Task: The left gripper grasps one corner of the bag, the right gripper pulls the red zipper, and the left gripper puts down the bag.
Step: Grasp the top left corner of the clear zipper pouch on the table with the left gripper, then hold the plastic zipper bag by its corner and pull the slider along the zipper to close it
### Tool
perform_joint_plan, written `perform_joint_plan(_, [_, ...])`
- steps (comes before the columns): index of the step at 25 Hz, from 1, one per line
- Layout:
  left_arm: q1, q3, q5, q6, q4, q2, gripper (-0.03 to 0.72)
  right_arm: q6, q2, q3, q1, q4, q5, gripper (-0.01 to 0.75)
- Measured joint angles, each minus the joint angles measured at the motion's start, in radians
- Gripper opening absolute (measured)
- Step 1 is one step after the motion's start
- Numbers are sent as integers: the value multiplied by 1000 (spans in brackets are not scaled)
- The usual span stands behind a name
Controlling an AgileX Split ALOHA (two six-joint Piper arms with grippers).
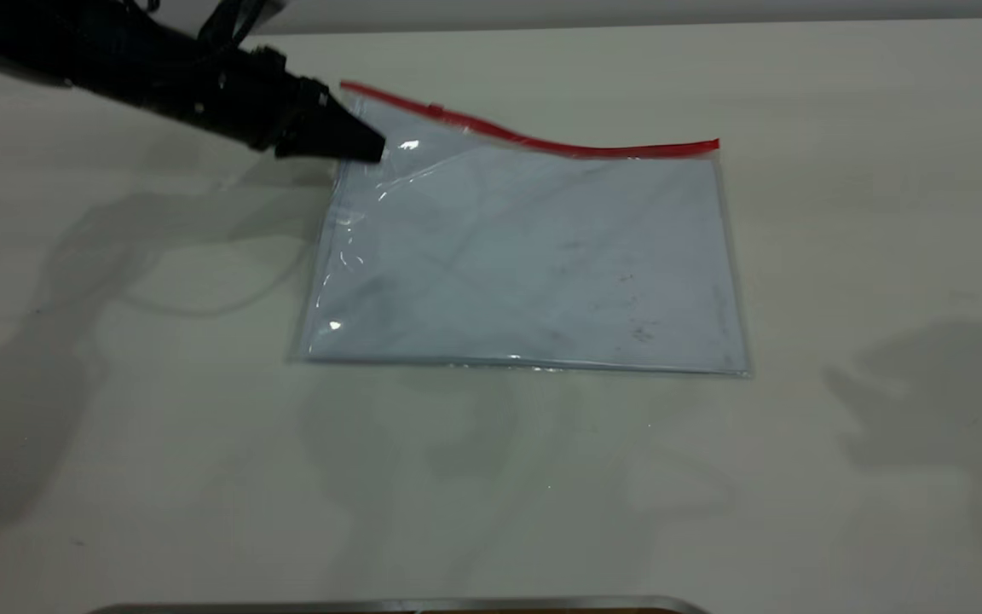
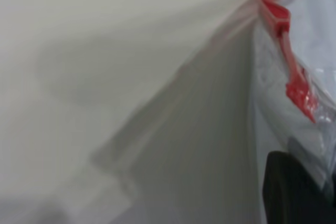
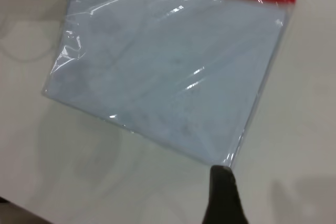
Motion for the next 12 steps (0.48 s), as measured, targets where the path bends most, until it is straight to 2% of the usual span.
perform_joint_plan(7, [-14,-247,276,115,234,0,52,-275,73,-61,0,199,-44,574])
perform_joint_plan(12, [-56,-408,343,129,375,0,52,-389,223,-169,46,258,-15,574])
